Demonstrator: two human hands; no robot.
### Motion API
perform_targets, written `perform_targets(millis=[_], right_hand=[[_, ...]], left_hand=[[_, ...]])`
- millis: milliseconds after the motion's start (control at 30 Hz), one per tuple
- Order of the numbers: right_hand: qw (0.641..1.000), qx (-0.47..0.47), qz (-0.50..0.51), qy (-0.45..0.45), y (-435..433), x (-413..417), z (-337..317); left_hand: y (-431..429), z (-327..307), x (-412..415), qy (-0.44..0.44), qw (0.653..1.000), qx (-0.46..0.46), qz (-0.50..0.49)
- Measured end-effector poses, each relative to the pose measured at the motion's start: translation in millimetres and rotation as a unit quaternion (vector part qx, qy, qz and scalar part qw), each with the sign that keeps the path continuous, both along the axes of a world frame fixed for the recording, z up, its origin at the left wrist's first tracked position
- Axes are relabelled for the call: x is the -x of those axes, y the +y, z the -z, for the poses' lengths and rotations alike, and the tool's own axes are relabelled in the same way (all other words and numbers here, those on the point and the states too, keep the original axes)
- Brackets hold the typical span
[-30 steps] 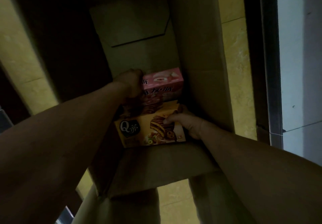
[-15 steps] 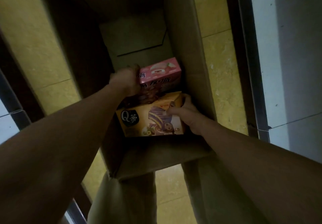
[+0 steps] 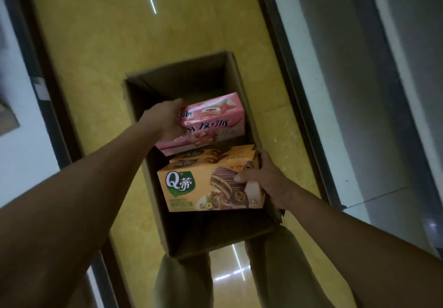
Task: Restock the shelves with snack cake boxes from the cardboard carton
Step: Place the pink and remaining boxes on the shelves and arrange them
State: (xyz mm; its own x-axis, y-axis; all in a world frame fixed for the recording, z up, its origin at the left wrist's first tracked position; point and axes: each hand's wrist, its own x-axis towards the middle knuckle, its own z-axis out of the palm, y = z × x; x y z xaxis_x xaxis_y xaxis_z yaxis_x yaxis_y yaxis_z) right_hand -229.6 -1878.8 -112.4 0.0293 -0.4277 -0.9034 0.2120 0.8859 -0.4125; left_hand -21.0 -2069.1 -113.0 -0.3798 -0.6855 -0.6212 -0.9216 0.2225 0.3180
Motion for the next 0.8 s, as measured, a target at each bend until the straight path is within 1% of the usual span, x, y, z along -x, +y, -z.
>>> perform_targets(millis=[167, 300, 400, 467, 633, 800], right_hand=[[0.999, 0.029, -0.002, -0.033, -15, 21, -83], [0.998, 0.055, -0.011, -0.034, -23, 38, -158], [0.997, 0.068, -0.007, -0.045, -26, 52, -215], [0.995, 0.082, 0.009, -0.050, -25, 58, -249], [0.989, 0.119, 0.088, -0.026, -13, 56, -312], [0.971, 0.166, 0.167, -0.026, 7, 44, -365]], left_hand=[[-13, -92, 2, 0.027, 0.999, 0.015, -0.033], [-14, -168, 10, 0.070, 0.996, 0.032, -0.042], [-21, -220, 19, 0.067, 0.996, 0.046, -0.024], [-30, -251, 25, 0.081, 0.995, 0.049, -0.011], [-52, -330, 48, 0.134, 0.987, 0.067, 0.057], [-61, -403, 69, 0.168, 0.973, 0.091, 0.132]])
